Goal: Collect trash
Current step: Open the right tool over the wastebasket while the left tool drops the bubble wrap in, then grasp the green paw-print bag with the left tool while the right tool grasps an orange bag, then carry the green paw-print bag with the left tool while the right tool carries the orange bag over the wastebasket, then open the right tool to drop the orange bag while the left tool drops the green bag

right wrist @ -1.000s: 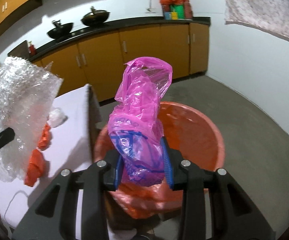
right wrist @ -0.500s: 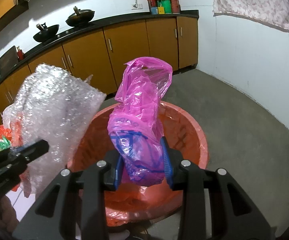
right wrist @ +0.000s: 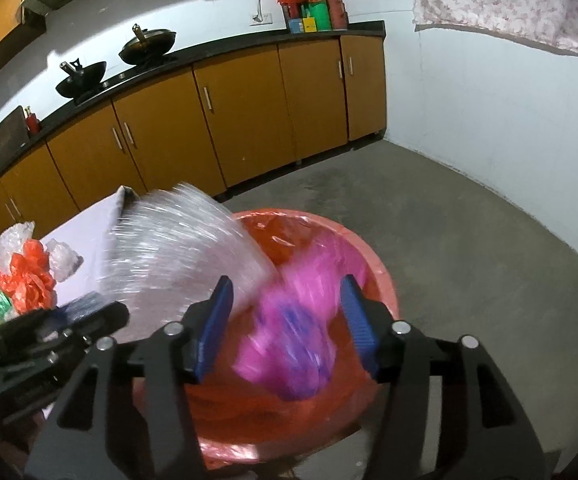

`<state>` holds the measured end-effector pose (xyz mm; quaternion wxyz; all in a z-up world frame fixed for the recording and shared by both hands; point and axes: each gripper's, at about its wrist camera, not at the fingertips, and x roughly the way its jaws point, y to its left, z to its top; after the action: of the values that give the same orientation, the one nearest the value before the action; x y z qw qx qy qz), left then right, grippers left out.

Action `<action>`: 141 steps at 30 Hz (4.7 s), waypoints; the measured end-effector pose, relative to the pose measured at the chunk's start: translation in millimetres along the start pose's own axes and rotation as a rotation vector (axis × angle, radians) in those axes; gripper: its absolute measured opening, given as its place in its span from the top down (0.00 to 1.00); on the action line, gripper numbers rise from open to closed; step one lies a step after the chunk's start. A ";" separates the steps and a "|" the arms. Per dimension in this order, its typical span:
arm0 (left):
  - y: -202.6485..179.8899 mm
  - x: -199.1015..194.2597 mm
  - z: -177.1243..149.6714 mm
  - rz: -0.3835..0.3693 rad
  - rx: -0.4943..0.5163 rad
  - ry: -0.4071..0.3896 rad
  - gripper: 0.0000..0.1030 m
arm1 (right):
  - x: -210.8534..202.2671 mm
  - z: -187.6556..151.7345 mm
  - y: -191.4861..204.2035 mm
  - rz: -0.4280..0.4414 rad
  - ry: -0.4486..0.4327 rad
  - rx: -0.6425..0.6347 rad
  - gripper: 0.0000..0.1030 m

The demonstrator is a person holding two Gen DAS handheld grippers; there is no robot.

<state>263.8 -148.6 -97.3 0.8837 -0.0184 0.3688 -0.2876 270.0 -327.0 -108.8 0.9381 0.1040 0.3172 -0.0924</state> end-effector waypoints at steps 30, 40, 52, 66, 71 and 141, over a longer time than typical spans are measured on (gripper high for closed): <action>105.6 -168.9 -35.2 0.424 -0.115 -0.262 0.22 | -43.3 -21.4 140.7 0.301 0.013 -0.158 0.38; 212.5 -200.2 -77.6 0.629 -0.305 -0.196 0.20 | -36.8 -60.8 246.8 0.468 0.101 -0.339 0.34; 245.5 -170.0 -88.9 0.585 -0.365 -0.110 0.24 | 0.7 -77.8 282.5 0.439 0.194 -0.404 0.33; 253.8 -160.3 -94.4 0.535 -0.384 -0.064 0.75 | 11.2 -83.0 283.0 0.448 0.226 -0.412 0.56; 252.5 -165.7 -93.9 0.534 -0.382 -0.080 0.83 | 7.4 -82.5 280.4 0.451 0.220 -0.410 0.60; 11.5 -39.1 21.7 0.076 -0.028 -0.109 0.87 | -26.1 4.6 23.4 0.043 -0.056 -0.019 0.60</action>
<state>261.9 -122.6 -59.2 0.9124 -0.0323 0.3246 -0.2472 257.8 -302.9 -86.0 0.9493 0.0992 0.2896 -0.0722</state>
